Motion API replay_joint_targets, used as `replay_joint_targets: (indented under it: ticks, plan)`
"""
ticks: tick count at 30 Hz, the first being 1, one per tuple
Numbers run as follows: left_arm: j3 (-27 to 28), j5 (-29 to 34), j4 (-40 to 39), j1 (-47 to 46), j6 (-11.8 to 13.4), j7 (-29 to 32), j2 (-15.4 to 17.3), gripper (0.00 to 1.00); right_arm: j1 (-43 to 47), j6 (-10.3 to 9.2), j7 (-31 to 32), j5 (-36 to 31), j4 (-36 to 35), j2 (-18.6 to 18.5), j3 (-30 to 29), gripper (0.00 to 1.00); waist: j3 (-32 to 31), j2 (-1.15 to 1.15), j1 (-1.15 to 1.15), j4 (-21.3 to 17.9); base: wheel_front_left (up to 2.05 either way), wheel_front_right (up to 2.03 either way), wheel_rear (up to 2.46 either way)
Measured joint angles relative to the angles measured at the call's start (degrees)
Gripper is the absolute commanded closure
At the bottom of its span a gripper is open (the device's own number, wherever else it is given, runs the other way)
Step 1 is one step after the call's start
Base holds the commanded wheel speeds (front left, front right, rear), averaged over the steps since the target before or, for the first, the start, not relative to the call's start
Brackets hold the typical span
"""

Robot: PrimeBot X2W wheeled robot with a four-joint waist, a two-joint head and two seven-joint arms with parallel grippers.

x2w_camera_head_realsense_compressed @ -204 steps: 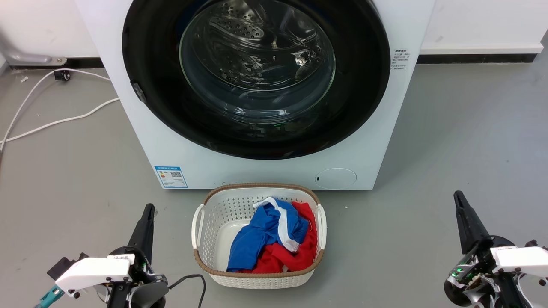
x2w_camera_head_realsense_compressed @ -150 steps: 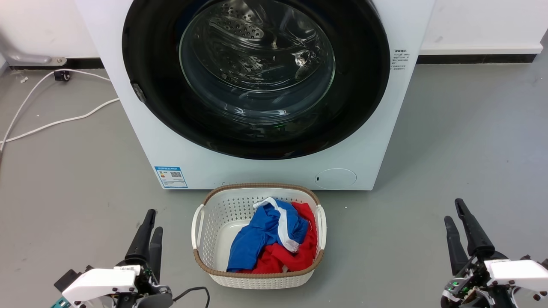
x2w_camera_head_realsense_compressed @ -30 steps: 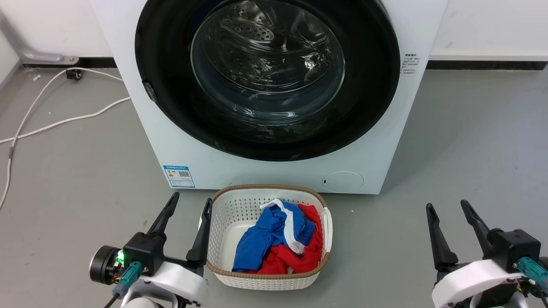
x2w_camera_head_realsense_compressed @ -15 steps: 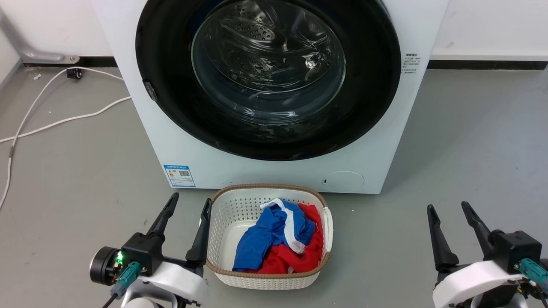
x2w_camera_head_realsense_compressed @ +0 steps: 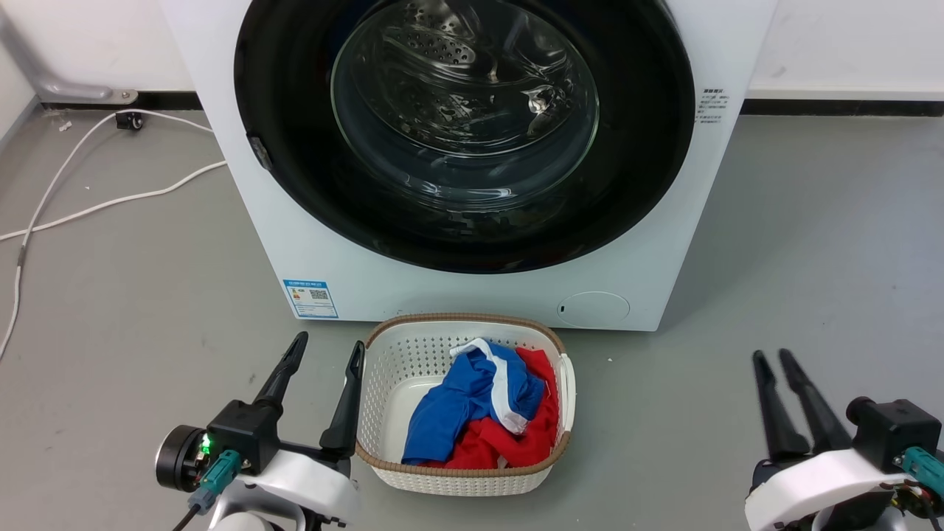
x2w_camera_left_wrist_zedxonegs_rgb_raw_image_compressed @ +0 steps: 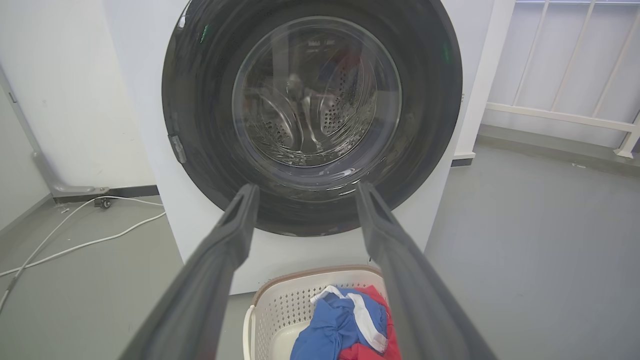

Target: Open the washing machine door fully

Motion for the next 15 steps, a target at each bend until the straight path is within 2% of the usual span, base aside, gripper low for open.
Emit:
replay_joint_targets:
  ticks: [5,7,15]
  plan:
    - [0.1,0.0,-0.2,-0.1,-0.1,0.0,-0.3,0.0,0.0,0.01,-0.6,2.7,-0.3,0.0,-0.3,1.0,0.3,0.0,0.0,0.2,0.0,0.0,0.0]
    - [0.2,0.0,-0.4,-0.3,-0.1,0.0,-0.4,0.0,-0.1,0.01,-0.8,6.5,-0.2,0.0,-1.1,1.0,0.7,0.0,0.0,0.2,0.0,0.0,0.0]
    - [0.3,0.2,-1.5,-1.2,-0.2,0.0,-1.1,0.0,-4.0,0.0,0.3,46.7,5.7,0.1,-4.8,1.0,1.9,0.0,0.0,0.4,0.0,0.0,0.0]
